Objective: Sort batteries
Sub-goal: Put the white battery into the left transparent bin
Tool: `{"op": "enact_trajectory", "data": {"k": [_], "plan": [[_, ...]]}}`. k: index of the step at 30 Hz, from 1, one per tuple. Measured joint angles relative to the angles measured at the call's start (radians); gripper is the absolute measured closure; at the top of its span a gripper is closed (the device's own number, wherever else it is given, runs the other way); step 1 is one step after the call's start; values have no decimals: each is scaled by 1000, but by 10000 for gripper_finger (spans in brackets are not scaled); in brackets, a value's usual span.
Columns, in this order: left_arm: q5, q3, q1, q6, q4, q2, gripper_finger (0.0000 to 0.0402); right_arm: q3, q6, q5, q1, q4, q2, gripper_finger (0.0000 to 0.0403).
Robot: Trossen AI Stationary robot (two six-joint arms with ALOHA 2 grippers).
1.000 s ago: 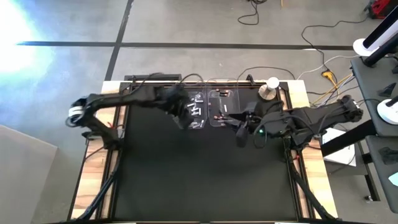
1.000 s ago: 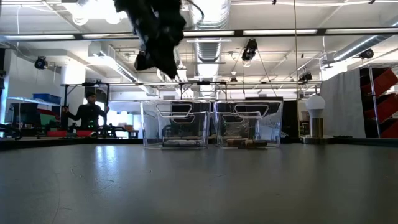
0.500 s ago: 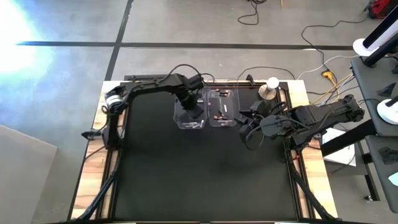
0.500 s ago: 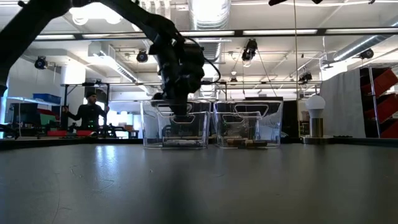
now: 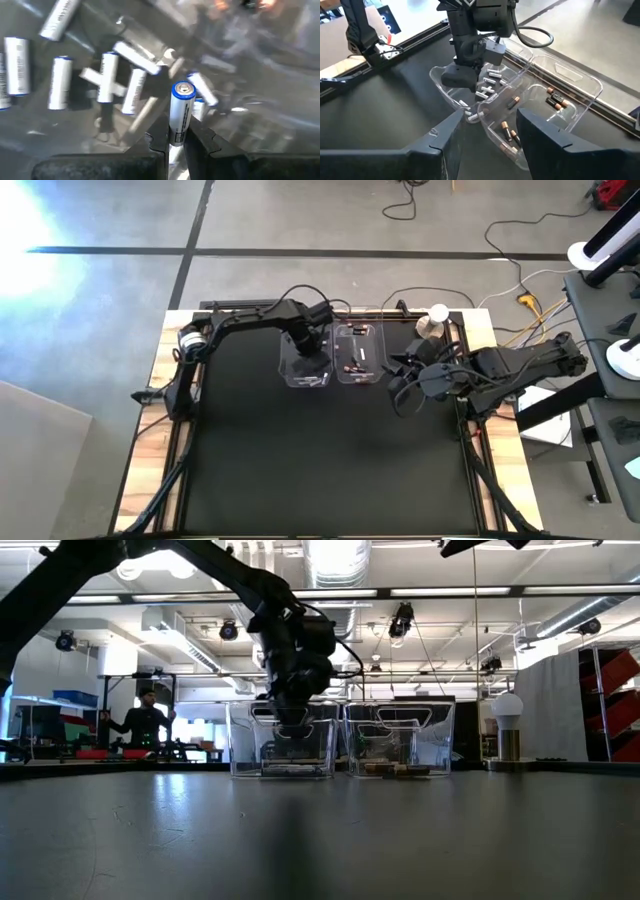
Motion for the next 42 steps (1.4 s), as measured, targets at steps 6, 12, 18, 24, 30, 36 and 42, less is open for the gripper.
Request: {"op": "enact_trajectory", "data": {"k": [6, 12, 18, 24, 30, 36, 42], "plan": [[-57, -15, 17, 62, -7, 7, 384, 0, 39, -1, 0, -11, -1, 227], [-56, -13, 14, 75, -8, 43, 384, 0, 51, -2, 0, -9, 0, 235], [-56, -13, 13, 106, -11, 90, 384, 0, 67, -10, 0, -9, 1, 245], [-67, -13, 11, 162, -8, 98, 384, 0, 69, -16, 0, -9, 1, 252], [-120, -13, 11, 205, 3, 97, 384, 0, 69, -1, 0, -9, 1, 246], [-141, -13, 11, 218, 74, 97, 384, 0, 73, 8, -2, -7, 2, 241], [-136, -13, 10, 217, 126, 97, 384, 0, 85, 8, -2, -5, 2, 251]]}}
